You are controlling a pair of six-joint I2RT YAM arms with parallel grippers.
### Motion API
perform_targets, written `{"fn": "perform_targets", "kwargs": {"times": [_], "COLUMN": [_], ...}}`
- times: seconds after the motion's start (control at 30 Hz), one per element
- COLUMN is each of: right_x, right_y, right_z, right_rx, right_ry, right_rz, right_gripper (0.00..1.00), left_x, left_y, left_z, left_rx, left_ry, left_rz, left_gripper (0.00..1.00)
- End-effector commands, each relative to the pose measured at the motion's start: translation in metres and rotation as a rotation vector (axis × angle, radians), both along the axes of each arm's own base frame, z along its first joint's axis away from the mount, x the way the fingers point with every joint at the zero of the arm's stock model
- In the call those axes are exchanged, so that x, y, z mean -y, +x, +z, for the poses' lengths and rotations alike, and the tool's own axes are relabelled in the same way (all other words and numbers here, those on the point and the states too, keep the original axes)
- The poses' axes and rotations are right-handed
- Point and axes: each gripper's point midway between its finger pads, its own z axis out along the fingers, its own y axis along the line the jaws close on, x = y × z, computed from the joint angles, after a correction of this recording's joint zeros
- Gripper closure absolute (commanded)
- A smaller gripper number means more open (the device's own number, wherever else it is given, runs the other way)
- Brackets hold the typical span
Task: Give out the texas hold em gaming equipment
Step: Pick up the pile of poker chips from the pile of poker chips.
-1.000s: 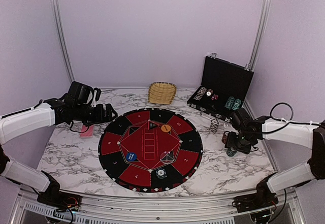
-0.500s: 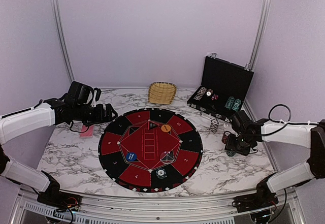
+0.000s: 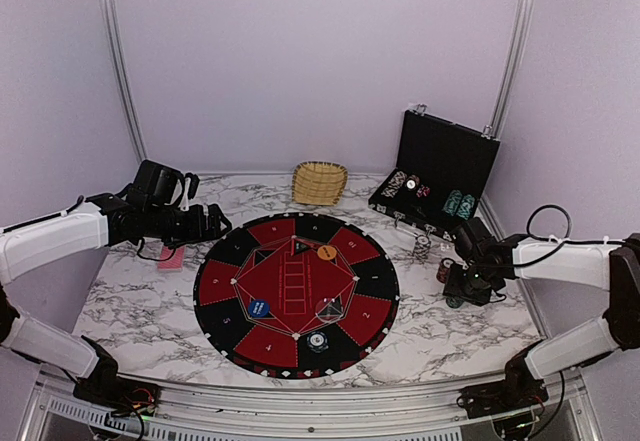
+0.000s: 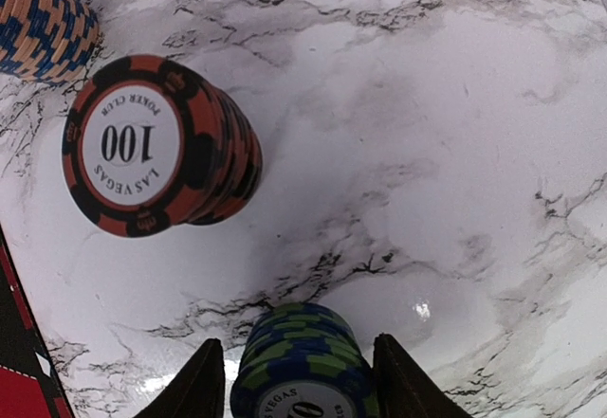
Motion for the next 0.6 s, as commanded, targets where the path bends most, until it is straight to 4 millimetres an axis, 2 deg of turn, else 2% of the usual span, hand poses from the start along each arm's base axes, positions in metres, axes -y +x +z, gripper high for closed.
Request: {"fn": "perform_targets", "kwargs": {"times": [0.0,0.57], "right_x": [0.0008,0.0005], "right_y": [0.0038,0.0019], "right_z": [0.0002,0.0001], "right_rx": [0.007,0.001], "right_ry": [0.001,0.003], "right_rz": [0.000,0.005], "right_gripper": [0.50,0.61], "left_x": [0.0011,-0.0006], "left_y": [0.0054,0.0042], "left_z": [0.0074,0.0061], "left_rx": [0.024,0.025], "left_ry": [-0.012,-0.010], "left_rz": [0.002,0.002], "left_gripper": [0.01,0.01]}}
